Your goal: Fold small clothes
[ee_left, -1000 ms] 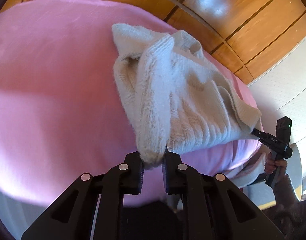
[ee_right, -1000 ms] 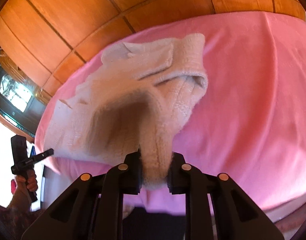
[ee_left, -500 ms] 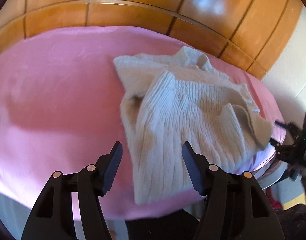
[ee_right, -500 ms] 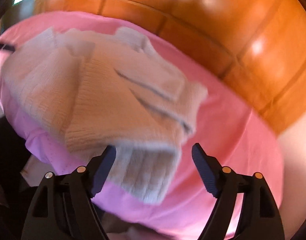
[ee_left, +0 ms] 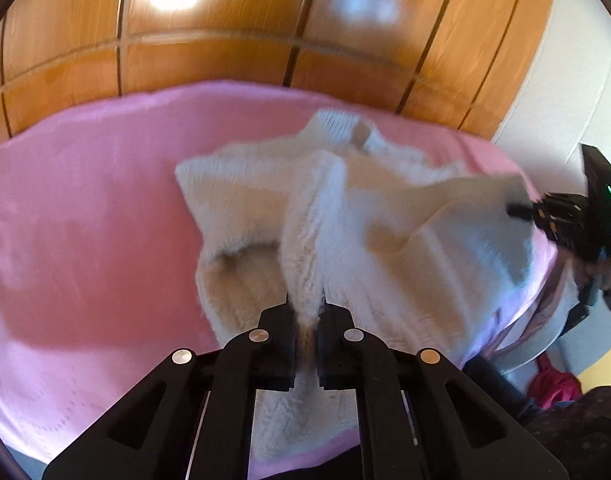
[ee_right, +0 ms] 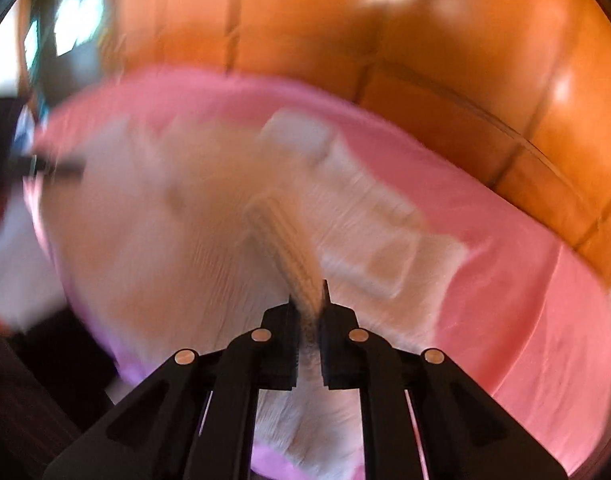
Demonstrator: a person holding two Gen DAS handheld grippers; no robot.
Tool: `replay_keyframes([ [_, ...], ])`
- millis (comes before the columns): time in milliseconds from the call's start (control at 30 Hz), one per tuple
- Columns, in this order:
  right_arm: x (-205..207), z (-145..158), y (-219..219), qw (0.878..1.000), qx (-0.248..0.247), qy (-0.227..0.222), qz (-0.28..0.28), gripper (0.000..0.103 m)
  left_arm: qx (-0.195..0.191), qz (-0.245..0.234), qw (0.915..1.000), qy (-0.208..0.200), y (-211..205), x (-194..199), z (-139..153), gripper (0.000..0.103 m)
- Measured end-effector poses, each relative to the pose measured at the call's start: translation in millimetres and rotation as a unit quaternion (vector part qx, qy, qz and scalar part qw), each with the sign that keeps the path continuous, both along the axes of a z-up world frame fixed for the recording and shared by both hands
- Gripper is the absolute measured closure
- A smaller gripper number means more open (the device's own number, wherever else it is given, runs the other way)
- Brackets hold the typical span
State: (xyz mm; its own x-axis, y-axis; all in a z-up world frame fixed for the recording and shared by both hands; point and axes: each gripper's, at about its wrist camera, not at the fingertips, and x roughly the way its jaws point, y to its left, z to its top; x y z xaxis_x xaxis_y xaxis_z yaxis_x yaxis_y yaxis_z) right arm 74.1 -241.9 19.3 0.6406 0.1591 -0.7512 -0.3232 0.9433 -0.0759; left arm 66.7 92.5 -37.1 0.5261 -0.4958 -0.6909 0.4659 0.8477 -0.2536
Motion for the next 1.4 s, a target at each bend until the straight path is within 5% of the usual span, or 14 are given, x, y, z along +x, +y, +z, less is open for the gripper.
replay_keyframes([
  [100,21,29,-36,0.996,0.076,-0.017,-0.049,0.097,-0.034,0.006,0.9993,-0.017,7,7,19,0.097],
  [233,46,43,-60,0.989,0.112,-0.034,-0.088,0.097,-0.082,0.029,0.9959,-0.026,21,30,34,0.097],
  [433,109,27,-101,0.97,0.182,-0.011,-0.161,0.097,-0.095,0.07,0.993,-0.009,17,101,32,0.097],
  [567,154,-13,-119,0.956,0.195,0.03,-0.219,0.097,-0.06,0.095,0.9933,0.026,-2,157,7,0.097],
  [700,186,-64,-118,0.948,0.173,0.092,-0.25,0.097,0.027,0.139,0.9859,0.089,-23,206,-39,0.096],
  [767,181,-68,-118,0.95,0.152,0.092,-0.257,0.084,0.07,0.163,0.9804,0.085,-28,210,-44,0.077],
  [800,184,-67,-120,0.952,0.143,0.082,-0.26,0.065,0.079,0.173,0.9792,0.072,-29,208,-39,0.071],
  [867,171,-49,-115,0.958,0.132,0.041,-0.252,0.059,0.072,0.196,0.9776,0.028,-26,197,-21,0.062],
  [1000,156,-21,-87,0.971,0.152,0.013,-0.185,0.06,0.008,0.116,0.9931,-0.016,-43,170,6,0.062],
  [1167,168,-29,-31,0.982,0.152,0.054,-0.104,0.06,0.056,0.016,0.9983,-0.001,-98,171,-10,0.063],
  [1300,192,-66,-4,0.98,0.132,0.119,-0.093,0.067,0.098,0.018,0.9931,0.062,-120,188,-48,0.066],
  [1367,189,-73,-2,0.981,0.125,0.115,-0.094,0.091,0.078,0.026,0.9951,0.055,-116,189,-50,0.099],
  [1400,186,-70,-3,0.981,0.131,0.109,-0.096,0.097,0.069,0.028,0.9959,0.052,-113,187,-48,0.099],
])
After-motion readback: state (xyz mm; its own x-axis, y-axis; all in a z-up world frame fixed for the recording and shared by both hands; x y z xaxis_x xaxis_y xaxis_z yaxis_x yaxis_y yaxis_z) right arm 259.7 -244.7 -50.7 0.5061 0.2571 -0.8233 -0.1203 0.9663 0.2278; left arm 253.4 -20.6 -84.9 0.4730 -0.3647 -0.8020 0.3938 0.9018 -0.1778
